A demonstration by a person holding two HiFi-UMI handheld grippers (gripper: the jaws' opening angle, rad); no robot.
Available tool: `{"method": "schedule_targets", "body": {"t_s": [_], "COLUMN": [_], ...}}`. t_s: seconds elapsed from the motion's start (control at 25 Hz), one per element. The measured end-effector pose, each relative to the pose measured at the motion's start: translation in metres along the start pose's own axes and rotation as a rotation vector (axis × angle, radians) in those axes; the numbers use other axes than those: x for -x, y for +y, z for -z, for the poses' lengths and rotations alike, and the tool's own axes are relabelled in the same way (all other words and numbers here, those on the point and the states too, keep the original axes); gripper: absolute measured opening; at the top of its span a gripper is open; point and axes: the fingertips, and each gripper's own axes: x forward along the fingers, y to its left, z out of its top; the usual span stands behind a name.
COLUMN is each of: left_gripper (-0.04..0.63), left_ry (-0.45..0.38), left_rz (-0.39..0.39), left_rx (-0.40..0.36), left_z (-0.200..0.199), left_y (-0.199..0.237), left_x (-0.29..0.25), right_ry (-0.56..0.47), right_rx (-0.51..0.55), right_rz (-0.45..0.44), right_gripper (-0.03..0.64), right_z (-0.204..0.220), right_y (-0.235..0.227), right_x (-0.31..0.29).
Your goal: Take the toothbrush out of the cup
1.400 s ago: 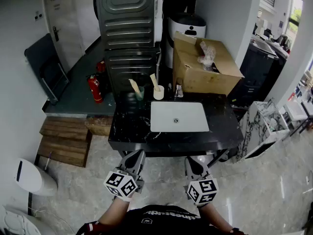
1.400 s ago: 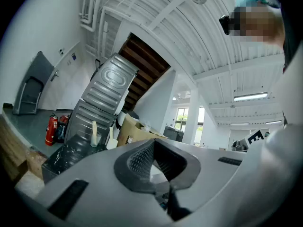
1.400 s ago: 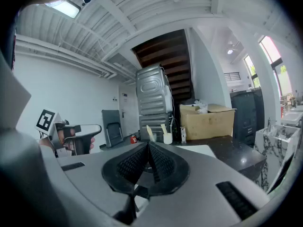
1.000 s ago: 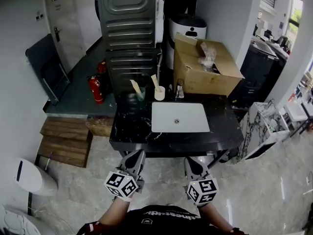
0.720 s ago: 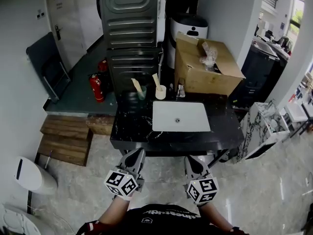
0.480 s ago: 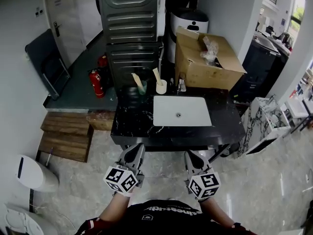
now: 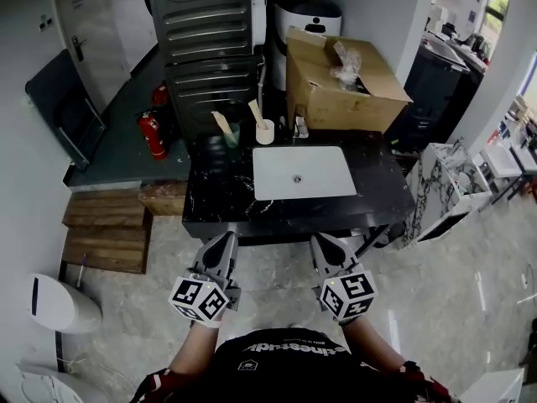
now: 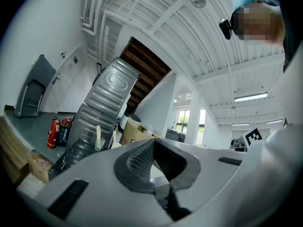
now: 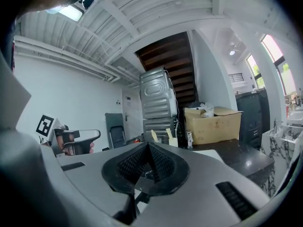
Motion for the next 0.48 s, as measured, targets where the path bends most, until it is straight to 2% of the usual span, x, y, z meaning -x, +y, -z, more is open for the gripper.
{"method": "schedule_targets", "body": {"t_s": [0.48], "left_gripper": [0.015], "left_ry": [0.019], "left_rz": [0.036], "left_rx": [-0.017], "left_z": [-0.007], "left_y": [0.025], "left_x": [0.015], "right_ry": [-0.01], "right_rx": [-0.024], "right_rz": [0.037], "right_gripper": [0.037], "right_z": [0.01], "right_y": [0.028], "right_x": [-0.011]}}
